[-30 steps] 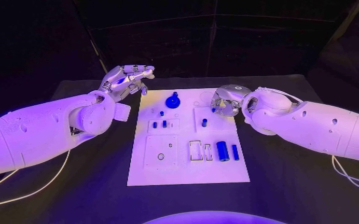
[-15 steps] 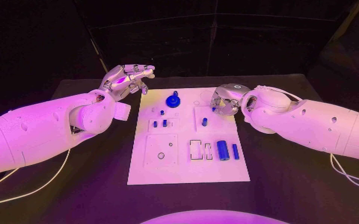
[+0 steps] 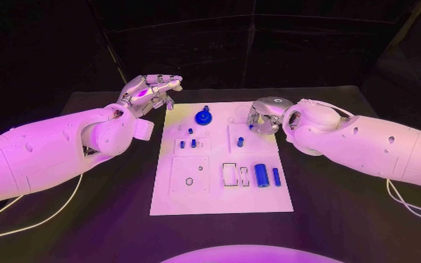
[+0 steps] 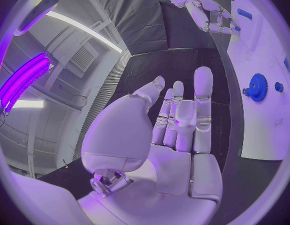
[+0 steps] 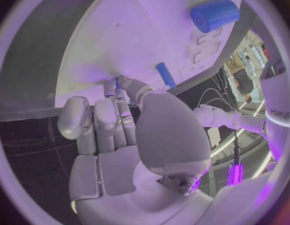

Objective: Assemble the parts on the task board

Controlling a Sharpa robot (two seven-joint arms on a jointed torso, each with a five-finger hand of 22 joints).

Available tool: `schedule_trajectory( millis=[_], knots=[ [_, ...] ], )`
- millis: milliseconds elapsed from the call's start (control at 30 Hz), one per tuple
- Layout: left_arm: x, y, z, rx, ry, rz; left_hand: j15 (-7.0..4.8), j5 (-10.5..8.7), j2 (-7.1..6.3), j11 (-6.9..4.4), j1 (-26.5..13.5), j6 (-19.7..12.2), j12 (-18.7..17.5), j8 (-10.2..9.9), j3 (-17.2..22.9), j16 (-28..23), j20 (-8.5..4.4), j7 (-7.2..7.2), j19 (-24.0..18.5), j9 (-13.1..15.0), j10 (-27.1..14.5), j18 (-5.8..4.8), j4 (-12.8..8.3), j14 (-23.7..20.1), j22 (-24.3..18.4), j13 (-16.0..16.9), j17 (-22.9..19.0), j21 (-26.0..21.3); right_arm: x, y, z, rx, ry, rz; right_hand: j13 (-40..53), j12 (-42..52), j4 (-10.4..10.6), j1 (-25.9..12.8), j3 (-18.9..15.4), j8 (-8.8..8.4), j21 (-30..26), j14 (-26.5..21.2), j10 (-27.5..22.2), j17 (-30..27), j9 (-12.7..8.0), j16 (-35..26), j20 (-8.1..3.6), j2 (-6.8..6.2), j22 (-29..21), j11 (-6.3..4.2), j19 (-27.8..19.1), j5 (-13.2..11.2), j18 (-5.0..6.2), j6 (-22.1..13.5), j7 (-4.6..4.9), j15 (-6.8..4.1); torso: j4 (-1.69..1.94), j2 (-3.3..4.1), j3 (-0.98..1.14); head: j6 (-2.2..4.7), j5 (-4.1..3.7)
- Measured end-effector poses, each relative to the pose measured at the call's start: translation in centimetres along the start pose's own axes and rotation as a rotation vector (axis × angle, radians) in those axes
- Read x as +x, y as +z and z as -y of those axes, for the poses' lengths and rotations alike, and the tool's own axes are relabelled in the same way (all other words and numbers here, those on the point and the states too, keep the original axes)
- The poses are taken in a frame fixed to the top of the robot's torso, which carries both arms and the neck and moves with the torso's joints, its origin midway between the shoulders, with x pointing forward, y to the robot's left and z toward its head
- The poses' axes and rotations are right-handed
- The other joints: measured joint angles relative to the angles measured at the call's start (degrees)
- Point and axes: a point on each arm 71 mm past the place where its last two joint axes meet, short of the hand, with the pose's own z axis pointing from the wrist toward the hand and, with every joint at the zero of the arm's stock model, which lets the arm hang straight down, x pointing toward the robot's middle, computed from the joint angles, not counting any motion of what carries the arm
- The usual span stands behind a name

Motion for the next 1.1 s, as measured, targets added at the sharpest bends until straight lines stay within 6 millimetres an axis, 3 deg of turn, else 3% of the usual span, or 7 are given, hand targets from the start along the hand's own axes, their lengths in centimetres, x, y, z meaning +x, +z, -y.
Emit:
schedule_trajectory(
  millis=[167,367,1100],
  knots=[
    [0.0,0.0,0.0,-0.001,0.0,0.0,0.0,0.0,0.0,0.0,0.0,0.0,0.0,0.0,0.0,0.0,0.0,0.0,0.0,0.0,0.0,0.0,0.0,0.0,0.0,0.01,0.0,0.0,0.1,0.0,-0.1,-0.002,-0.005,0.006,0.75,0.84,-0.26,0.42,0.26,0.49,1.19,0.01,1.52,0.58,0.39,0.74,-0.41,0.9,1.54,-0.9,0.41,-0.34,0.01,1.71,-0.56,-0.41,-0.01,-0.02,0.0,0.06,-0.03],
    [-0.1,0.0,0.0,-0.003,0.0,0.001,0.0,0.0,0.0,0.0,0.0,0.0,0.22,0.0,0.0,0.0,0.0,0.0,0.0,0.0,0.0,0.0,0.0,0.0,-0.09,0.05,-0.02,-0.24,0.3,-0.1,-0.2,-0.007,-0.007,0.017,0.73,0.86,-0.42,0.36,0.41,0.49,1.19,0.01,1.65,0.65,0.44,0.84,-0.53,1.39,1.83,-0.78,0.53,-0.54,0.0,1.71,-0.57,-0.41,-0.01,-0.05,0.01,0.1,-0.12],
    [-0.7,-0.1,0.0,-0.011,0.007,0.015,0.0,0.0,0.25,0.0,0.25,0.0,0.24,0.0,0.0,0.0,0.0,0.0,0.0,0.01,0.0,0.0,0.0,0.0,-0.19,0.09,-0.07,-0.35,0.3,-1.6,0.0,-0.021,0.035,0.057,0.76,0.82,-0.23,-0.35,0.22,0.42,1.42,0.01,1.71,0.44,0.45,0.84,-0.61,1.16,1.95,-0.68,0.61,-1.67,0.01,1.67,-0.58,-0.41,-0.01,-0.06,-0.02,0.31,-0.21]
  ],
)
